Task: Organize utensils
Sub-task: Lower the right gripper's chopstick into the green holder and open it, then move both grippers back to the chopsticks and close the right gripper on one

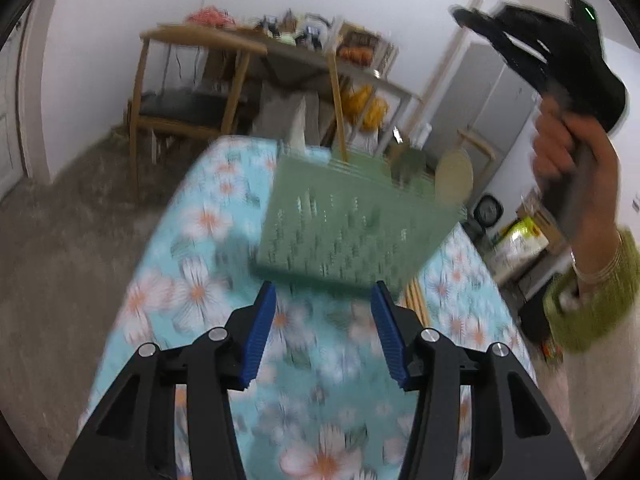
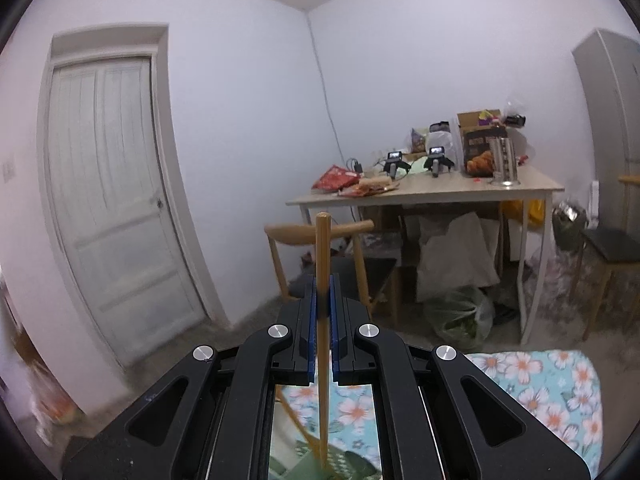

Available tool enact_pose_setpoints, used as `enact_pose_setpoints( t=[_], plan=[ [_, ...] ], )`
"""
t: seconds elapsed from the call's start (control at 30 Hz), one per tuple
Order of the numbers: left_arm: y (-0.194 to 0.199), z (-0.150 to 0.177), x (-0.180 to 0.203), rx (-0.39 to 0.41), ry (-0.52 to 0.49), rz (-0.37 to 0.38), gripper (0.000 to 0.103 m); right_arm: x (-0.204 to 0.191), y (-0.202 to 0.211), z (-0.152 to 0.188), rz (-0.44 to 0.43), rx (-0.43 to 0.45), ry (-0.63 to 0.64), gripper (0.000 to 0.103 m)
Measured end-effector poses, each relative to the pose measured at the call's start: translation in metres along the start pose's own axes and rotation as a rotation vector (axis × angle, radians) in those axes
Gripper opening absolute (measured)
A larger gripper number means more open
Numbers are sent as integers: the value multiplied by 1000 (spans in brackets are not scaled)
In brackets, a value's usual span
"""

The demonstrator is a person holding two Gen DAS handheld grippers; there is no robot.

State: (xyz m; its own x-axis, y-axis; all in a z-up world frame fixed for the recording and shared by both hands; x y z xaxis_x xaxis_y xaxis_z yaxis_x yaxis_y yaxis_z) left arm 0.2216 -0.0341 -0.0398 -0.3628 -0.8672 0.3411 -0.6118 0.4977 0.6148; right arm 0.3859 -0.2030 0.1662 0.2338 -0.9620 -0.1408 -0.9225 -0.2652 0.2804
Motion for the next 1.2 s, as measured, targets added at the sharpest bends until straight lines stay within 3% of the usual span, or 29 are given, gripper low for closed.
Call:
enact_pose_setpoints(
  t=[0.2, 0.27, 0.33, 0.37, 0.63, 0.83, 1.0, 1.13, 1.2],
  plan=[
    [-10, 30, 10, -58, -18, 24, 48, -7, -28, 47, 22, -131, 80, 5],
    [-12, 33, 15, -64, -24, 36, 48, -6, -27, 57, 22, -159, 84, 11],
    [-13, 31, 19, -63, -33, 42, 48, -3, -21, 58, 22, -161, 74, 31],
    [-13, 31, 21, -63, -39, 45, 48, -3, -19, 56, 19, -158, 67, 35],
    [-18, 38, 31, -82, -47, 63, 48, 18, 39, 46, 10, -105, -32, 47],
    [-23, 44, 37, -113, -51, 79, 48, 50, 95, 74, -15, -141, -208, 48],
    [-34, 59, 43, -171, -54, 87, 48, 66, 119, 145, -77, -298, -447, 50],
    [-46, 74, 47, -227, -64, 83, 48, 61, 123, 232, -101, -478, -632, 49],
    [-51, 81, 48, -253, -77, 69, 48, 55, 122, 264, -117, -528, -721, 45]
  ],
)
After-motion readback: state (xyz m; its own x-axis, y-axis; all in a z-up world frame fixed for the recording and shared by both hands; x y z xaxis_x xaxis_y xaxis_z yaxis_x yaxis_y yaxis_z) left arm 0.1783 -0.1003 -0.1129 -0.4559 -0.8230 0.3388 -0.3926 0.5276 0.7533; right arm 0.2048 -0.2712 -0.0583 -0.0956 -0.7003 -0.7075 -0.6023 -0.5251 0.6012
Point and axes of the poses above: each gripper's, at about its wrist camera, not at the fingertips, and y roughly against the way its jaws point, x to its right, z to its underside, the point moved 10 cm from there along -y, roughly the way its jaws point, and after that the axes turned 1 degree about -x, right-handed, at the moved point
